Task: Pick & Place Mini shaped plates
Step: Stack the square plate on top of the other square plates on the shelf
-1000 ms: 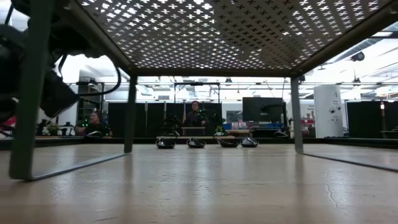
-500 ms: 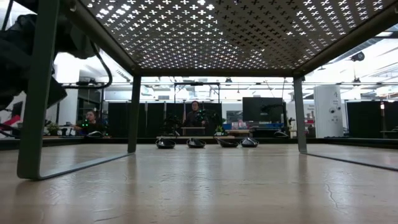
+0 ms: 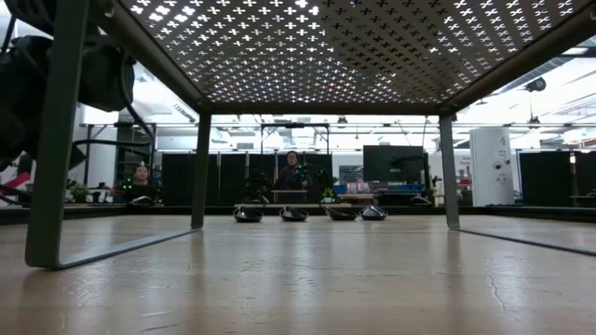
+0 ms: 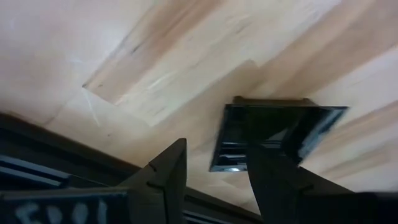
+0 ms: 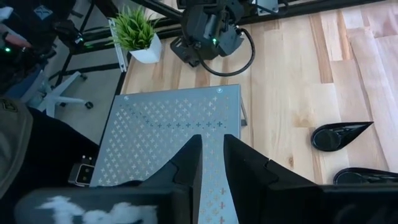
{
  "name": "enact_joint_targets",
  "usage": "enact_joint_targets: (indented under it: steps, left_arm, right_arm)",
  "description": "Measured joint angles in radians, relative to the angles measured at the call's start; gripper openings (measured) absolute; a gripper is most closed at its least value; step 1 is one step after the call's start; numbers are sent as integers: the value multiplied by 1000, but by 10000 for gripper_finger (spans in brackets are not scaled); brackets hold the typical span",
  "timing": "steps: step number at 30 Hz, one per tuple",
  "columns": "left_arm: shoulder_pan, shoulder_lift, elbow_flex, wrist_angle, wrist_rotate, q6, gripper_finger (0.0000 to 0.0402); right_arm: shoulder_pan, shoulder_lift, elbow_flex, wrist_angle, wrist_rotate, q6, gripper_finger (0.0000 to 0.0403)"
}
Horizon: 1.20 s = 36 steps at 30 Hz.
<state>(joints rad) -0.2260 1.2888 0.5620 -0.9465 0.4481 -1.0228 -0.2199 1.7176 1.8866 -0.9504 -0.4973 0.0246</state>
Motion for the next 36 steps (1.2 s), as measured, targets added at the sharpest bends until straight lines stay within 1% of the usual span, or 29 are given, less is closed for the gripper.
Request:
enact_joint_targets:
  steps: [5,8,16,23,27,30,36]
  left_arm:
    - [0,0,-13,8,6,2,156]
    - [0,0,-13,26,9,14,142]
    - [0,0,-29,57,5,21,76]
    - [2,-1,-61,56,26,26,9]
    - [2,-1,-54,57,50,19,4]
    - [2,-14,-22,40,41,-6,1]
    - [2,-91,51,18,-25,-83,1]
  right_arm:
    - [0,0,0,1,0,3,64]
    - [0,0,0,5,0,3,69]
    - [0,0,0,15,0,21,77]
    - [0,0,0,16,0,21,65]
    - [0,0,0,19,0,25,61]
    - [0,0,0,19,0,28,59]
    - [0,0,0,19,0,33,61]
